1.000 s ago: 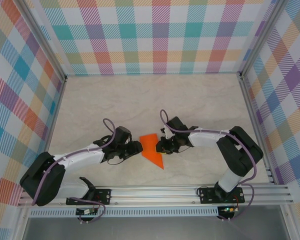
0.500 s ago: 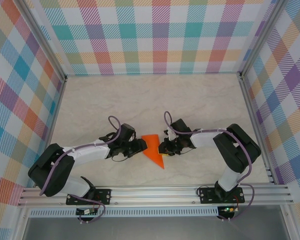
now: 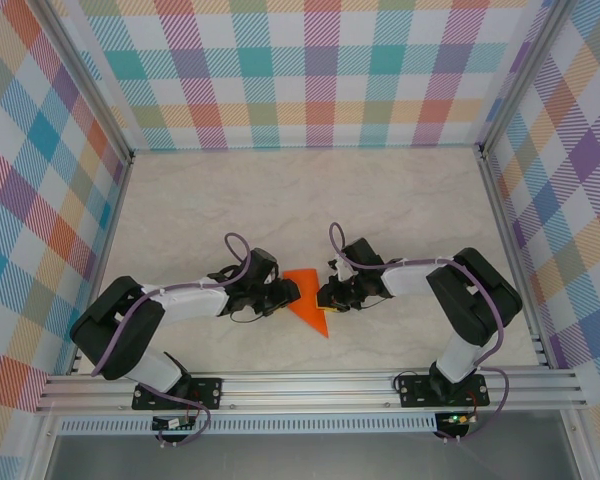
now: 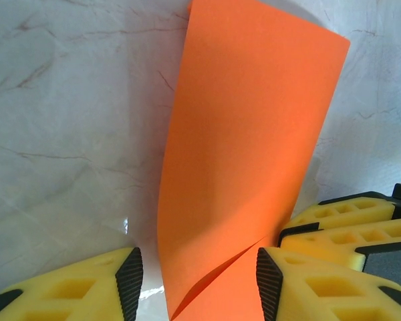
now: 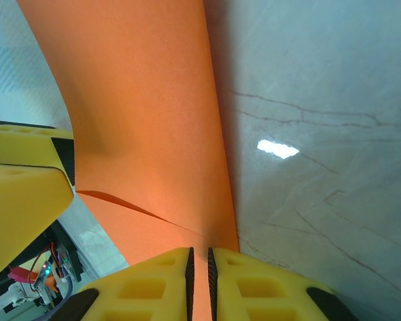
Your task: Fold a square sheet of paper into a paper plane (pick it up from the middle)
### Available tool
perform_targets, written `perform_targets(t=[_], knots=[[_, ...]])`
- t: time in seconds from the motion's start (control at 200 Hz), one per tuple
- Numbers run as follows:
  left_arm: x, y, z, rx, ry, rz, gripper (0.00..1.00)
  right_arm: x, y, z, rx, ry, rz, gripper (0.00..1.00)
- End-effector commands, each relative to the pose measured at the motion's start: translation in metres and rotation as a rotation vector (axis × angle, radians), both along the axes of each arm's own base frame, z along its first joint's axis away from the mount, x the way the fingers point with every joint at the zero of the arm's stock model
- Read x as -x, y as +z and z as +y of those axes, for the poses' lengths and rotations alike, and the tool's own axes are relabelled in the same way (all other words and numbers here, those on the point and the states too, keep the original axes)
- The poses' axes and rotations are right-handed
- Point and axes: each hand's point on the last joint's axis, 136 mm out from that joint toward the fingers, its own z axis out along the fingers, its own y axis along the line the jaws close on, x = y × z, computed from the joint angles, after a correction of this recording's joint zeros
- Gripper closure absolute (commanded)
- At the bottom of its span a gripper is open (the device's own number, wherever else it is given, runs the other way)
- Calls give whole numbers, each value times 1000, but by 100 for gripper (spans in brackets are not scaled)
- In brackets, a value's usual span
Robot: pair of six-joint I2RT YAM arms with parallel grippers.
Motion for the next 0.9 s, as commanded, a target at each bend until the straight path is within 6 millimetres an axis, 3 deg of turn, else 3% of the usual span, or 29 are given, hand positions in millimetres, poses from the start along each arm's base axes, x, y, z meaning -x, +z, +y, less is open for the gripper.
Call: perform_targets(t=[0.0, 0.185, 0.675, 0.895], knots=[[-7, 13, -13, 53, -2, -27, 53, 7, -21, -16, 79, -37, 34, 83], [-10, 20, -15, 66, 2, -52, 59, 6, -20, -17, 78, -46, 28, 82], [-15, 30, -22, 114, -6, -83, 61, 0, -13, -18, 77, -73, 0, 78], [-18, 32, -22, 106, -1, -92, 83, -6, 1, -23, 68, -93, -91, 70]])
